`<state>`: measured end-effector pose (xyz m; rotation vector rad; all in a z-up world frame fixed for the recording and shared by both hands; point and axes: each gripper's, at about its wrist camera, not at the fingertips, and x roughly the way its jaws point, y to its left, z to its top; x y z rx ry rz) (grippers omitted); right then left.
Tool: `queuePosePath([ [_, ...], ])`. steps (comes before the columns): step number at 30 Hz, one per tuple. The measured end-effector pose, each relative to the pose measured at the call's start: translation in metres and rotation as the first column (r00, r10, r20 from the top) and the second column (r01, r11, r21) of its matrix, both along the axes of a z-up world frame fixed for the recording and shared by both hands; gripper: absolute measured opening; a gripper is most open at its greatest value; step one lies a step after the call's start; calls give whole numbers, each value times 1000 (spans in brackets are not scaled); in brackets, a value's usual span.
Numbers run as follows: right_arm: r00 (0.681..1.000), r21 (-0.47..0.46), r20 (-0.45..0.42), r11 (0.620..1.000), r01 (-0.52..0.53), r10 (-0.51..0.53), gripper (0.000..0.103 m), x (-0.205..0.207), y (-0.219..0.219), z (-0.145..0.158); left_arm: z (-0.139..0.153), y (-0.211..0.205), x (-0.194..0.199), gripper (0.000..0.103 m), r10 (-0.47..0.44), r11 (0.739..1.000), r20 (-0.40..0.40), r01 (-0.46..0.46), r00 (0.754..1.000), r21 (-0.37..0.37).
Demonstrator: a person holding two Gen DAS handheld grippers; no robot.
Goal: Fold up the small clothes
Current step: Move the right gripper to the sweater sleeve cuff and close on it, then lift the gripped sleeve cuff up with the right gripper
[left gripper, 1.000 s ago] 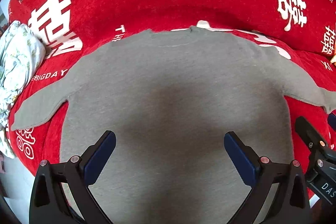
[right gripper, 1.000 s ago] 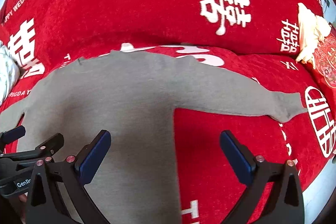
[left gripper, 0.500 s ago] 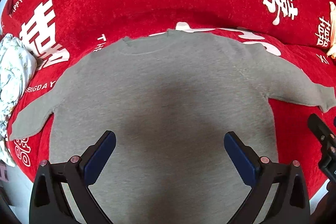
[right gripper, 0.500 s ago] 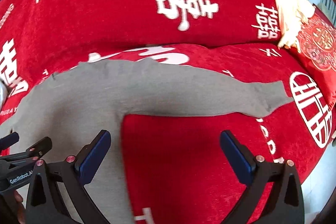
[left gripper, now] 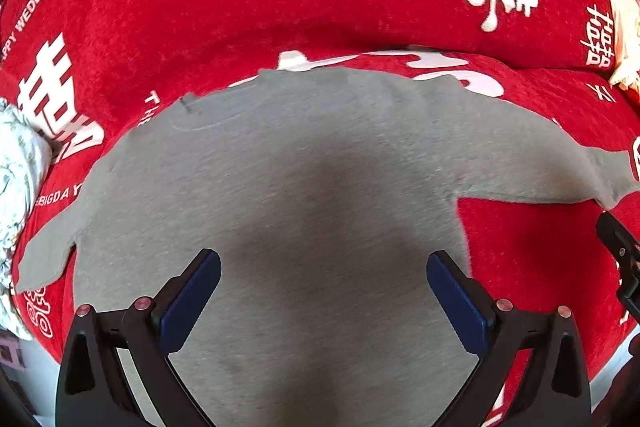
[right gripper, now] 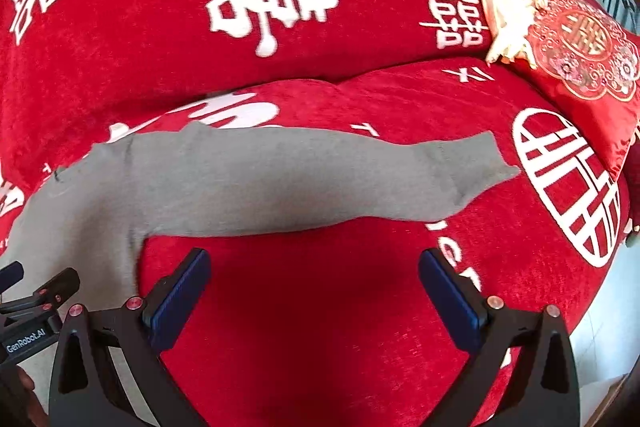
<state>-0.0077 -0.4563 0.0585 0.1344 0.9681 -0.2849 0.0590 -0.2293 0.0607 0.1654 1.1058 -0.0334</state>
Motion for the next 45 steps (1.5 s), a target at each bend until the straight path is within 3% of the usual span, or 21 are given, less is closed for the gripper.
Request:
queuePosePath([
  [12,995,-2,-20,995,95,-95,103,4,-59,-13,-12,-51,15,103,-52,999,-4,52,999,5],
  [24,971,19,-24,971,240,-240,101,20,-150,-38,-26,-81,37,103,-85,996,-8,85,996,-17],
  [27,966,75,-40,964,257,-254,87,32,-170,-53,-31,-78,40,103,-78,997,-9,78,997,-21],
  [28,966,61,-23,964,257,-256,86,36,-172,-55,-33,-75,41,103,-71,997,-12,71,997,-27],
  [31,974,-16,-19,975,224,-224,67,57,-166,-58,-37,-66,45,103,-49,998,-25,48,998,-46],
  [32,977,-46,-21,976,212,-213,43,64,-165,-60,-39,-62,46,103,-40,998,-28,39,999,-48],
  [34,980,-42,-40,980,193,-194,7,76,-167,-65,-40,-52,46,103,-21,998,-33,20,999,-54],
  [39,964,189,52,950,248,-261,7,54,-191,-49,-46,-13,39,103,43,996,-37,-46,998,-73],
  [42,941,247,111,926,286,-321,7,31,-199,-35,-61,5,39,103,63,990,-101,-75,993,-116],
  [45,927,246,125,916,317,-354,6,20,-197,-22,-57,5,30,103,49,993,-84,-58,995,-104],
])
